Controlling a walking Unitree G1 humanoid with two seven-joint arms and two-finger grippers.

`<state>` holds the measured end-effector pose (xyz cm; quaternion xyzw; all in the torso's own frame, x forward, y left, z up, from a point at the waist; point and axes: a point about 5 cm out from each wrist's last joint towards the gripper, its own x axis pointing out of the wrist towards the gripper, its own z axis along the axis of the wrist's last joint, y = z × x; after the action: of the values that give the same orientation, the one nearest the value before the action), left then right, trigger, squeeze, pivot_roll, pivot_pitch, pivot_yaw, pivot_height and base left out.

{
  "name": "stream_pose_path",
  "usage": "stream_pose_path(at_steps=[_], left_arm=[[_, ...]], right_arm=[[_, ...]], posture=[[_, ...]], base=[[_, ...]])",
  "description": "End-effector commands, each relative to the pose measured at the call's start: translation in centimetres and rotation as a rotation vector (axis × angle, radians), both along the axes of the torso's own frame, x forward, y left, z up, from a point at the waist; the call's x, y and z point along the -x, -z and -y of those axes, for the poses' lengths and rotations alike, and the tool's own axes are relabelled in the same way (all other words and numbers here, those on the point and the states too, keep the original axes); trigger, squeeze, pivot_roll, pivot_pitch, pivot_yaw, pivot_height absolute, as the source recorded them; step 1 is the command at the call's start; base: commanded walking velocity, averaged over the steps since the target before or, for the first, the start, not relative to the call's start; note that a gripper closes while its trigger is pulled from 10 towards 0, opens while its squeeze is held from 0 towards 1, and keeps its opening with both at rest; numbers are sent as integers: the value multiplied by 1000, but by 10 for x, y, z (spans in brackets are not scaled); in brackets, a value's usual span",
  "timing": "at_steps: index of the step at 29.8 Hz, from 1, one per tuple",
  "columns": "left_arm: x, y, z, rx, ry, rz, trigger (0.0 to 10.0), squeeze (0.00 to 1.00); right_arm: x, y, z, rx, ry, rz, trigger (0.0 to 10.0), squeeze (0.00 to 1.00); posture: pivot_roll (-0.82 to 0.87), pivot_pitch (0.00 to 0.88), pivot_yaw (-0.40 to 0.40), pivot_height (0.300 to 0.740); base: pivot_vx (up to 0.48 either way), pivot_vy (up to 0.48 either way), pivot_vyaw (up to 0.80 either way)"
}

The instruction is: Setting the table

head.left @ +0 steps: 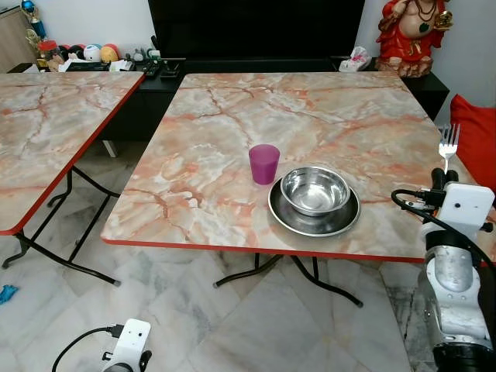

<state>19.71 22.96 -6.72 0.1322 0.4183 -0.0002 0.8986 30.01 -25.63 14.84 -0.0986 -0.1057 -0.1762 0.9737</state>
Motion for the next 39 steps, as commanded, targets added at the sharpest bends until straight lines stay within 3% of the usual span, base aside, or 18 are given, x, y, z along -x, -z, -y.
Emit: stream_pose_path(at_steps=[1,20,39], left_arm=[[3,1,-1,12,-18,5,10000,0],[3,0,-4,1,-34,8,10000,0],[6,2,-5,16,-45,-2,10000,0]], right_arm=[[-2,-4,-4,-7,-17,10,10000,0],[-6,-5,-11,-24,-42,6,10000,0],[-9,-7,-14,-28,-49,13,10000,0]], posture=[[119,17,19,740],[117,16,19,740],[118,15,14,740]], base=[[0,0,0],[0,0,0],[349,0,0]])
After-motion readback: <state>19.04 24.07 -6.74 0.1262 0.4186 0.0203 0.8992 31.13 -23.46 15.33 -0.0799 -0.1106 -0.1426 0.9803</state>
